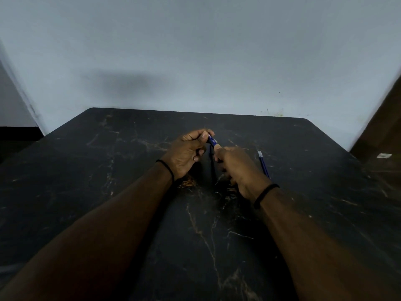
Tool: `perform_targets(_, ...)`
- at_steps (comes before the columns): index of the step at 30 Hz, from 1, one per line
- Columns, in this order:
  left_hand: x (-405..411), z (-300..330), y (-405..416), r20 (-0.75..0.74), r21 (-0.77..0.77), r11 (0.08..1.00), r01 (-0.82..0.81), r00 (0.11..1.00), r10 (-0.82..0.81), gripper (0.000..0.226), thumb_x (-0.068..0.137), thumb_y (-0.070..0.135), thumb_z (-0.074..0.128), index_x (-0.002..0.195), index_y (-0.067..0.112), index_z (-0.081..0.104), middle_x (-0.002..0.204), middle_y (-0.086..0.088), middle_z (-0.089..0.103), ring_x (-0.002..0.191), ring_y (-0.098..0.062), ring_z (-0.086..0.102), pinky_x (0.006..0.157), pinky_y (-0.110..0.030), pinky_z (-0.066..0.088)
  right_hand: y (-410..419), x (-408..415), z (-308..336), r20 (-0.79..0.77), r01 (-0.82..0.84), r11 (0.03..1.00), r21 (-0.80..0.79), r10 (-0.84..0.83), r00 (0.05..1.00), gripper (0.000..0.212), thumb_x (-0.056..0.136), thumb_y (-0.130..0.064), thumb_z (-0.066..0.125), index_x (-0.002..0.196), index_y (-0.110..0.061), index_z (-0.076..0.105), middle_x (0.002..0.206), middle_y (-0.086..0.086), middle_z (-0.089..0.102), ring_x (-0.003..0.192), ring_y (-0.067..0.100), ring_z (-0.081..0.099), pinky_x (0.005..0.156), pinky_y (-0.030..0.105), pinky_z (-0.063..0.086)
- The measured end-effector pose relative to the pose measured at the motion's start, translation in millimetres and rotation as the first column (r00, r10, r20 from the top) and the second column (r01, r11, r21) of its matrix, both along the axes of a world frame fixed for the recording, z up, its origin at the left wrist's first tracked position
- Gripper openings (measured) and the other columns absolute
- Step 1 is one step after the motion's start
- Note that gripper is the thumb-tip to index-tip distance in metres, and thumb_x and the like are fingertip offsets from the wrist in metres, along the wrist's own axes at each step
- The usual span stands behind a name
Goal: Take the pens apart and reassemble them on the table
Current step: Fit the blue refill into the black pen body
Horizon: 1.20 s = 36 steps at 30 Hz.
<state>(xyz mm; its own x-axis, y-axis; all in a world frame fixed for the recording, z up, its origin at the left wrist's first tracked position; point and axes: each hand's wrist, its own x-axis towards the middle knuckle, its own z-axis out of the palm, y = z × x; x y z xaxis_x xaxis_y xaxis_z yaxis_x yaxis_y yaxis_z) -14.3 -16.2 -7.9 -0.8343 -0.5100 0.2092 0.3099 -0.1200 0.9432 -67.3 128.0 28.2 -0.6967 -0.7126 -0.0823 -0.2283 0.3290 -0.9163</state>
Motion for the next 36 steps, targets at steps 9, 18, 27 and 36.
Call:
perform_targets(9, 1, -1, -1, -0.028, 0.026, 1.0, -0.005, 1.0, 0.006, 0.018, 0.099, 0.015, 0.048, 0.094, 0.016, 0.066, 0.083, 0.002, 0.069, 0.052, -0.007, 0.041, 0.043, -0.019, 0.025, -3, 4, -8, 0.022, 0.059, 0.997, -0.051, -0.058, 0.998, 0.049, 0.101, -0.046, 0.046, 0.06, -0.02, 0.046, 0.051, -0.004, 0.039, 0.045, 0.012, 0.034, 0.048, 0.028, 0.025)
perform_targets(18, 2, 1, -5, -0.007, 0.042, 0.988, -0.15, 0.989, 0.151, 0.016, 0.096, 0.018, 0.057, 0.089, 0.015, 0.071, 0.072, 0.001, 0.063, 0.046, -0.007, 0.041, 0.038, -0.018, 0.024, -1, -2, -14, -0.322, 0.046, 0.999, -0.016, -0.049, 0.945, 0.06, 0.102, -0.055, 0.037, 0.064, -0.013, 0.059, 0.055, 0.002, 0.048, 0.054, 0.019, 0.049, 0.059, 0.033, 0.037)
perform_targets(27, 14, 6, -24, 0.098, -0.303, 0.733, -0.609, 0.745, 0.659, 0.028, 0.09, 0.036, 0.066, 0.069, 0.018, 0.062, 0.059, 0.002, 0.05, 0.047, -0.007, 0.039, 0.045, -0.02, 0.035, 1, -16, -20, -0.588, 0.072, 0.997, -0.014, -0.066, 0.806, 0.062, 0.103, -0.054, 0.03, 0.058, -0.016, 0.048, 0.06, 0.001, 0.053, 0.064, 0.023, 0.055, 0.063, 0.034, 0.038)
perform_targets(36, 22, 7, -28, 0.298, -0.897, 0.421, -0.132, 0.524, 0.798, 0.034, 0.079, 0.038, 0.058, 0.056, 0.012, 0.058, 0.058, 0.001, 0.056, 0.061, -0.019, 0.054, 0.056, -0.027, 0.036, -1, -25, -28, -0.654, 0.103, 0.995, -0.012, -0.086, 0.751, 0.059, 0.103, -0.053, 0.032, 0.063, -0.013, 0.051, 0.061, 0.002, 0.054, 0.057, 0.015, 0.049, 0.052, 0.032, 0.028)
